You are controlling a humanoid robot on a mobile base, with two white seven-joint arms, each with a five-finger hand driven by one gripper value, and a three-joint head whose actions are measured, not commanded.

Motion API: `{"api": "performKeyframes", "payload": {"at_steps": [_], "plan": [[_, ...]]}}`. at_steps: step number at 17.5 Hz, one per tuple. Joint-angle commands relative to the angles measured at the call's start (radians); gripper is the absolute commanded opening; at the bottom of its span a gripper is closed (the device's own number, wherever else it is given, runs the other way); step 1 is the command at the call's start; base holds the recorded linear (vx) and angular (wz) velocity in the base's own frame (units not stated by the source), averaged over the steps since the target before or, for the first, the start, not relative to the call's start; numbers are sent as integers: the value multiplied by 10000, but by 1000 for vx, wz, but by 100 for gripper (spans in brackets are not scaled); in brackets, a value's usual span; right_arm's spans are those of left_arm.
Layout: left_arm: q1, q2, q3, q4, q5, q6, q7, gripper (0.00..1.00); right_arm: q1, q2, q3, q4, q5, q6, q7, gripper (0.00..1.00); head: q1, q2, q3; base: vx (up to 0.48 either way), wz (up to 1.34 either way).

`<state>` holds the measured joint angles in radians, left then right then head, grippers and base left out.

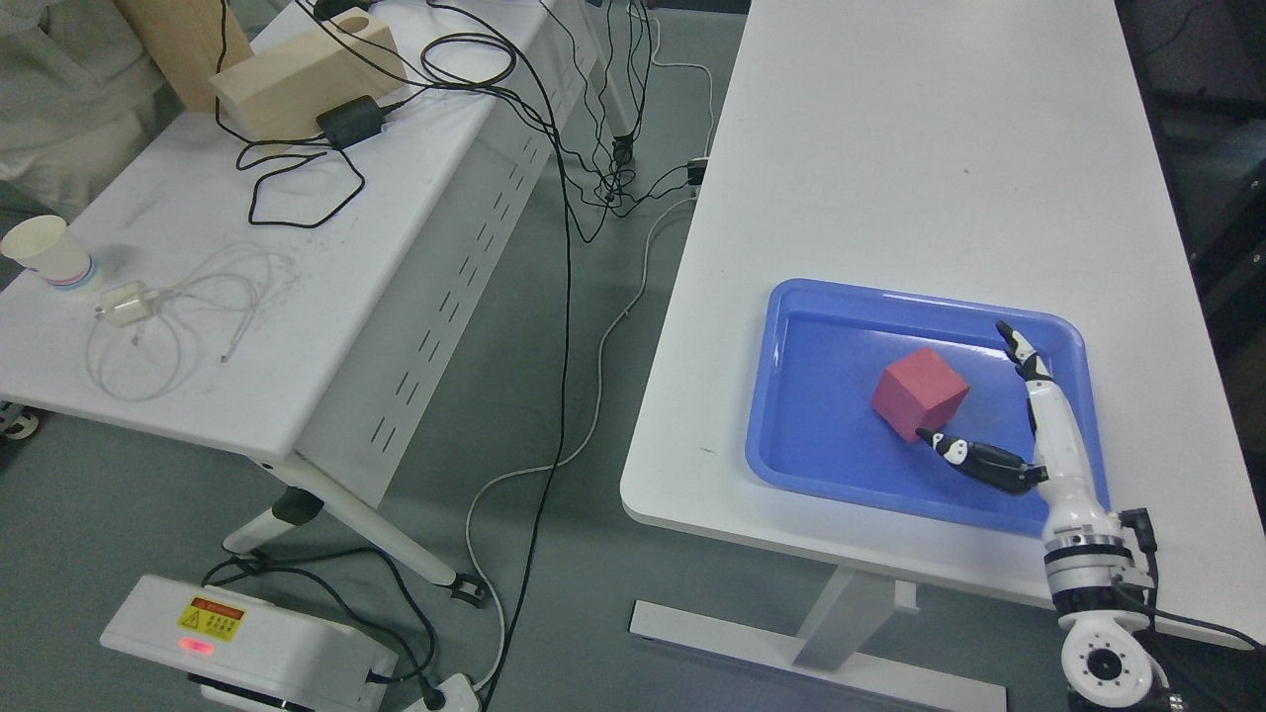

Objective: Pick pink block from left shelf to tray

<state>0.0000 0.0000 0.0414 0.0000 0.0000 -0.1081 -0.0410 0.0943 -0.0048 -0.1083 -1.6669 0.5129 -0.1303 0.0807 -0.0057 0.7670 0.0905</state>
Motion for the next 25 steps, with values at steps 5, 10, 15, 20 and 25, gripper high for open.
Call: {"api": "performKeyframes", "payload": {"at_steps": [5,10,15,20,25], "plan": [[-307,175,0,-175,-15,-8,-4,100,-207,-126,-1509,56,-3902,1303,21,100,0,0,0,0,0],[-307,175,0,-175,-15,-8,-4,100,-222,-126,-1494,56,-3902,1288,37,100,0,0,0,0,0],[-307,175,0,-175,-15,-8,-4,100,-727,-126,-1311,148,-3917,1288,21,100,0,0,0,11,-3],[-307,175,0,-175,-15,-8,-4,100,-774,-126,-757,256,-4956,1257,37,100,0,0,0,-63,-2],[-307,175,0,-175,-15,-8,-4,100,-774,-126,-697,347,-5129,1272,21,100,0,0,0,-182,-1]]}}
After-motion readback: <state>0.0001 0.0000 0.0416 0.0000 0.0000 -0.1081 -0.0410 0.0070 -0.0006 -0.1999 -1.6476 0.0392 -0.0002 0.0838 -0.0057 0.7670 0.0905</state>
